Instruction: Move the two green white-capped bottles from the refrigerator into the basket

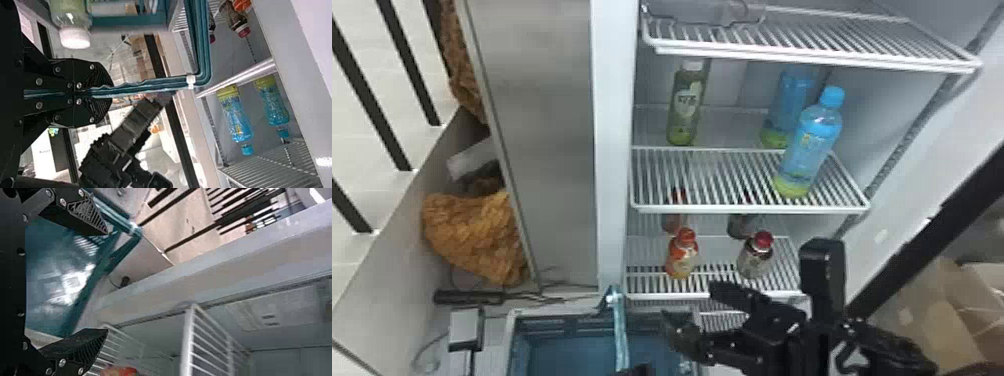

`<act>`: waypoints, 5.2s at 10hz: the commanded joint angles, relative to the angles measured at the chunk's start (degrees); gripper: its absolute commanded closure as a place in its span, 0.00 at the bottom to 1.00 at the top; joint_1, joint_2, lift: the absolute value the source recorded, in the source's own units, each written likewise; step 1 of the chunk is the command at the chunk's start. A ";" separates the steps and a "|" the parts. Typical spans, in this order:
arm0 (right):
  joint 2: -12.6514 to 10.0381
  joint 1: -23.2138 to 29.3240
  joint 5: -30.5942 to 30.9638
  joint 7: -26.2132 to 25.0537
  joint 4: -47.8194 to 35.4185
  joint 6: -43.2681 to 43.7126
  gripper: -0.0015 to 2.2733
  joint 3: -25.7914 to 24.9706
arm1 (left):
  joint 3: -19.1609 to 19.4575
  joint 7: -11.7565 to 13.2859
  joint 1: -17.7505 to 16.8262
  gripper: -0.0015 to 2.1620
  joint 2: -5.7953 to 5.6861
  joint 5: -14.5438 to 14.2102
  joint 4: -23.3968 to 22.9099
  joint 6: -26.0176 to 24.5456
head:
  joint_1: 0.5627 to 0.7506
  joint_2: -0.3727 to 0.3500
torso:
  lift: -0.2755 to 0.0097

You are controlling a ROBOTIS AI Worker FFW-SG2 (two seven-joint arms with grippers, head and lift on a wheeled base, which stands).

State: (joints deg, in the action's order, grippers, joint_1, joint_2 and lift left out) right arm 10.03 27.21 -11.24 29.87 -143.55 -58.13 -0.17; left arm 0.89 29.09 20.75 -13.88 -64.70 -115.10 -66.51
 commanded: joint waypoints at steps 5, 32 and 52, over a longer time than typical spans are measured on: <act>-1.50 2.18 0.50 -3.59 0.33 19.32 0.03 -2.23 | -0.32 0.00 -0.51 0.55 -0.09 0.03 0.00 -0.14 | 0.70 0.26 | 0.95; -4.84 -45.21 6.55 -25.74 64.17 57.14 0.00 10.57 | -1.69 -0.17 -2.33 0.55 -0.18 0.26 0.84 -0.42 | 0.70 0.29 | 0.95; -3.08 -58.99 1.64 -28.99 82.17 57.71 0.39 19.03 | -3.75 -0.17 -4.87 0.55 -0.27 -0.08 3.23 0.42 | 0.70 0.31 | 0.95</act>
State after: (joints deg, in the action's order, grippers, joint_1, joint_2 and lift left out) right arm 6.94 -31.90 -9.41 0.85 -61.49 -0.54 18.85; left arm -2.81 28.91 15.89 -14.17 -64.76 -111.86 -66.09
